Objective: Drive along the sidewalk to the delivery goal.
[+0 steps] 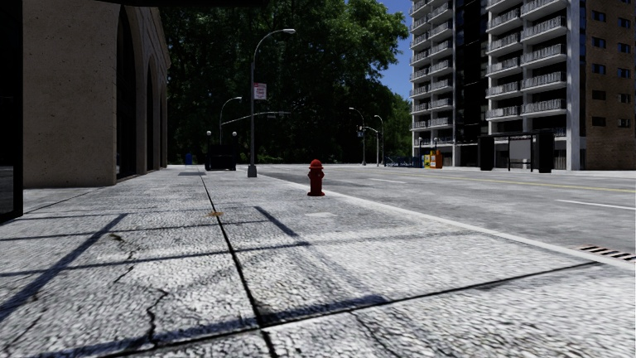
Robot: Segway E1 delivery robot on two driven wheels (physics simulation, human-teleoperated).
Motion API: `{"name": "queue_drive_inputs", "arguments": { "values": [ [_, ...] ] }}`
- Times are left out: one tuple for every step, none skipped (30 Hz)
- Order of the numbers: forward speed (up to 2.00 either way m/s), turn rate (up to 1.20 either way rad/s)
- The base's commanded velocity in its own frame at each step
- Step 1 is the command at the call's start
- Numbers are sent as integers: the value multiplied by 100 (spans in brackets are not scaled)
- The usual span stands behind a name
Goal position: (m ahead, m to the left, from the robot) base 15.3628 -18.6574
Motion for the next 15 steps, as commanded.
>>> {"name": "queue_drive_inputs", "arguments": {
  "values": [
    [0, 0],
    [0, 0],
    [0, 0],
    [0, 0],
    [0, 0],
    [0, 0],
    [0, 0],
    [0, 0],
    [0, 0],
    [0, 8],
    [0, 11],
    [0, 17],
    [0, 17],
    [0, 23],
    [0, 25]
  ]
}}
